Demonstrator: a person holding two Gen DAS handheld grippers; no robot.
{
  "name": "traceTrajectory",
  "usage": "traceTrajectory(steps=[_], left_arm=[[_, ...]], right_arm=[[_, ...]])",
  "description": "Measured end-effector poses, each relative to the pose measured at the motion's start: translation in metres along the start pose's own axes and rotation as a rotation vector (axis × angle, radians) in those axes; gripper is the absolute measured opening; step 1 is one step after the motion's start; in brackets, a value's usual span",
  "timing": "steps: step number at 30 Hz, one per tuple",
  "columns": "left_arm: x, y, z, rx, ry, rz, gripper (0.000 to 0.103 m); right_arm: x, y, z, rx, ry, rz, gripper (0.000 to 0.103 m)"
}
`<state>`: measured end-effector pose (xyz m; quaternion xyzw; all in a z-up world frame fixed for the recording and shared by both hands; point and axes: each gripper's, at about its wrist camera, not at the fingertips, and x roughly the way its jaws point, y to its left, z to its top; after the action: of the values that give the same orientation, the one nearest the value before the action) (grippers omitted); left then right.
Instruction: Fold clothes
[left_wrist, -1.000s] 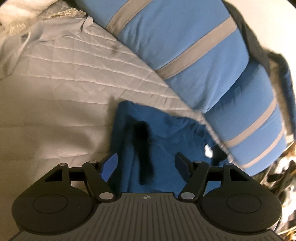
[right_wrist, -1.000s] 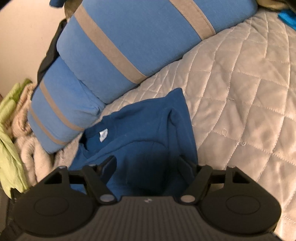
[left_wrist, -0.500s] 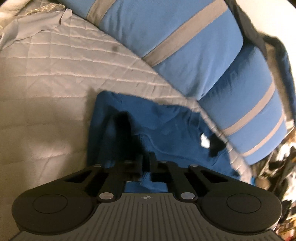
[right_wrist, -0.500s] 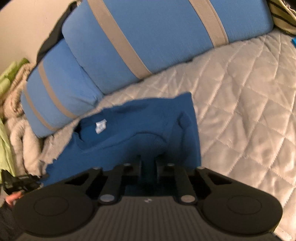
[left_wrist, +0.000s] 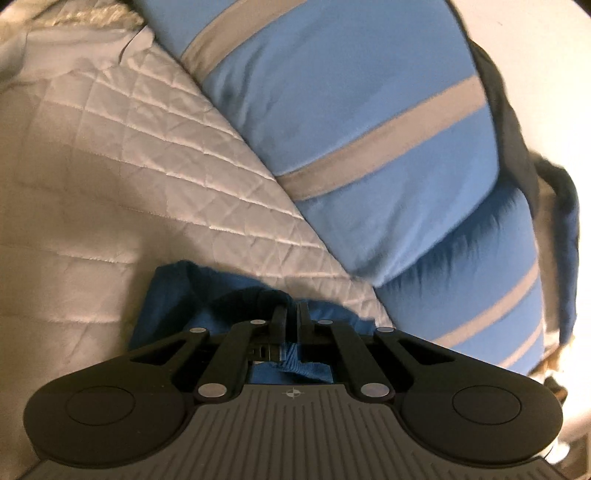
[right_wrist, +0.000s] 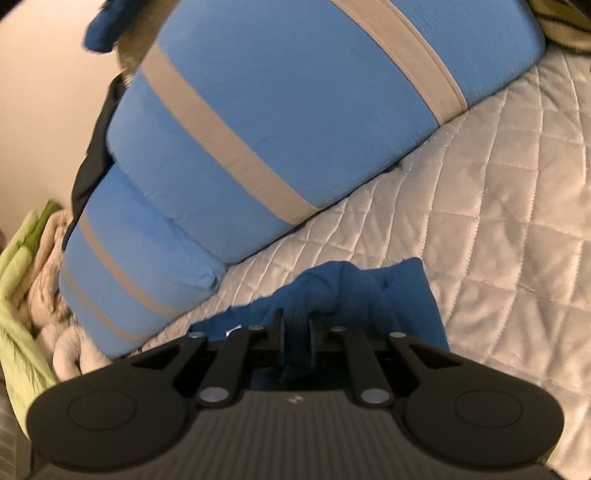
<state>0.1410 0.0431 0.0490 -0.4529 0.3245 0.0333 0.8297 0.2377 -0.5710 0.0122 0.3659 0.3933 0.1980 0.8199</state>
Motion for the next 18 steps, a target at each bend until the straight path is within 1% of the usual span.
traceTrajectory(steps=[2, 4, 5, 6, 7, 8, 9, 10, 11, 12, 13, 17, 18], left_arm=[[0.009, 0.004, 0.006, -0.057, -0.014, -0.002, 0.005], [0.020, 0.011, 0.013, -0.153, -0.037, -0.010, 0.006], [0.022, 0.015, 0.015, -0.202, -0.058, -0.021, 0.008], [0.022, 0.016, 0.016, -0.227, -0.077, -0.026, 0.017], [0.018, 0.013, 0.016, -0.200, -0.089, -0.019, 0.024], [0.014, 0.009, 0.016, -0.173, -0.100, -0.012, 0.039], [0.010, 0.006, 0.016, -0.146, -0.112, -0.005, 0.053], [0.007, 0.003, 0.016, -0.118, -0.123, 0.003, 0.058], [0.003, 0.000, 0.016, -0.091, -0.134, 0.010, 0.066], [-0.001, -0.004, 0.015, -0.055, -0.142, 0.021, 0.068], [-0.006, -0.010, 0.013, 0.003, -0.141, 0.042, 0.068], [-0.019, -0.030, -0.004, 0.232, -0.128, 0.129, 0.069], [-0.023, -0.035, -0.009, 0.283, -0.123, 0.152, 0.070]], right_arm=[[0.010, -0.002, 0.006, 0.039, -0.009, 0.004, 0.012], [0.020, -0.004, 0.013, 0.077, -0.025, 0.015, 0.014], [0.025, -0.004, 0.017, 0.094, -0.033, 0.019, 0.018], [0.029, -0.004, 0.021, 0.110, -0.041, 0.022, 0.031], [0.029, -0.002, 0.023, 0.102, -0.066, 0.022, 0.046], [0.028, 0.002, 0.024, 0.084, -0.098, 0.021, 0.062], [0.026, 0.006, 0.025, 0.056, -0.112, 0.014, 0.074], [0.024, 0.011, 0.026, 0.022, -0.120, 0.004, 0.078], [0.021, 0.016, 0.027, -0.011, -0.127, -0.005, 0.082], [0.020, 0.021, 0.027, -0.043, -0.121, -0.019, 0.084], [0.017, 0.025, 0.026, -0.075, -0.114, -0.041, 0.086], [0.000, 0.039, 0.018, -0.175, -0.100, -0.119, 0.103], [-0.004, 0.043, 0.015, -0.199, -0.097, -0.142, 0.103]])
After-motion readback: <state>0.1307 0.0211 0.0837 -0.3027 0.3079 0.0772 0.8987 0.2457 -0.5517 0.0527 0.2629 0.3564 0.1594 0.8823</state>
